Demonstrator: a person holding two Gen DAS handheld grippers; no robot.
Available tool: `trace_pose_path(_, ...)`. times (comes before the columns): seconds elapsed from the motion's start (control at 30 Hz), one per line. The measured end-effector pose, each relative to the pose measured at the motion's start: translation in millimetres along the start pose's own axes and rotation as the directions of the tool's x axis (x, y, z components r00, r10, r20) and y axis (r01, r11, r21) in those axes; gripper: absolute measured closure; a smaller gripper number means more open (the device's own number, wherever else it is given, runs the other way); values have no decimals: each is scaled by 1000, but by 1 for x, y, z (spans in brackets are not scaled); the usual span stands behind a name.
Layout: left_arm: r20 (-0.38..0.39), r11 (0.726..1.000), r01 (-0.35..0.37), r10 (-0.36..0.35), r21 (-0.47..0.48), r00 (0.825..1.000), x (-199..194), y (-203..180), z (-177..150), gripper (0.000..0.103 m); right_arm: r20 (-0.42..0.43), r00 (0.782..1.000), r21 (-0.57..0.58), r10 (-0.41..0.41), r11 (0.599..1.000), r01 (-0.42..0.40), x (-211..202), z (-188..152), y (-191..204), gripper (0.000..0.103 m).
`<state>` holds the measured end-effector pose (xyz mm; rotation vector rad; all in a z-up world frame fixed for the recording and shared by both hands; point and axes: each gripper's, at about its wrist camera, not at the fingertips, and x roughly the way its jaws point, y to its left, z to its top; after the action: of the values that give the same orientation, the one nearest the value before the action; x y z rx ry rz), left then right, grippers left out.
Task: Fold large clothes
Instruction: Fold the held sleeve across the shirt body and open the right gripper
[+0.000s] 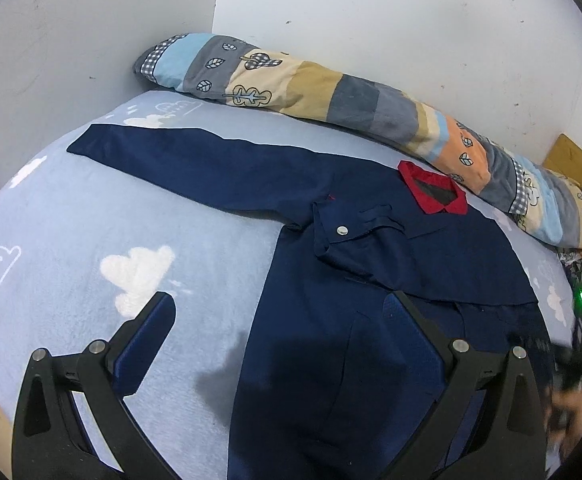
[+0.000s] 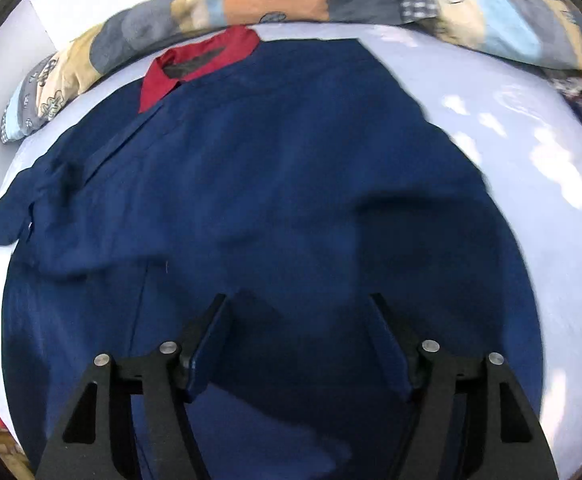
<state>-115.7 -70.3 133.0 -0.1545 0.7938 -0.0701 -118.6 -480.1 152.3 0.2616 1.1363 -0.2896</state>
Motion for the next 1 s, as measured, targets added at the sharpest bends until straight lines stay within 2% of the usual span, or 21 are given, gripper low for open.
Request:
trace_pose_path(0.1, -8, 1000, -5, 5, 12, 1000, 3, -1, -2, 0, -4, 1000, -17, -1, 1000, 1, -11, -43, 4, 32)
trace_pose_path(0.2, -19, 999, -5, 6, 43, 1000, 5, -7, -5, 0, -60, 998, -8, 25, 1000, -25, -20, -87, 10, 32)
trace_pose_path(0.23, -18, 998, -7, 9, 58, 1000, 5, -9, -6, 0, -53, 998, -27, 18, 999, -19, -27, -103, 13, 31)
trace_pose_path(0.3, -20, 996, -12, 14, 89, 1000, 6, -13, -10, 0, -49, 999, -74, -14, 997, 11, -36, -129, 23, 27)
trace_pose_path(0.43, -48, 992, -13, 20, 126, 999, 9, -16, -20, 0, -69, 997, -152, -41, 988, 30, -50, -181, 41, 13)
trace_pose_path(0.53, -56, 991, -14, 21, 131, 998, 5, -11, -24, 0, -80, 996, -207, -31, 978, 14, -62, -205, 53, 13)
trace_pose_path(0.57, -55, 992, -12, 19, 126, 998, 2, -8, -25, 0, -91, 996, -228, -12, 974, -10, -66, -207, 56, 20)
trace_pose_path(0.63, -61, 995, 1, 6, 103, 998, -3, -2, -28, 0, -78, 991, -220, 108, 968, -122, -83, -199, 60, 34)
trace_pose_path(0.67, -62, 996, 6, 0, 92, 998, -4, 0, -29, 0, -53, 989, -212, 138, 966, -146, -92, -193, 59, 33)
trace_pose_path(0.8, -69, 992, -3, 12, 124, 998, -2, -13, -40, 0, 103, 986, -241, 130, 965, -102, -128, -149, 75, 31)
trace_pose_path(0.93, -26, 984, -24, 29, 175, 999, -7, -31, -44, 0, 210, 964, -253, 161, 962, -106, -146, -89, 96, 29)
trace_pose_path(1.0, -23, 987, -11, 15, 159, 1000, -7, -33, -43, 0, 260, 950, -256, 172, 961, -103, -133, -65, 106, 26)
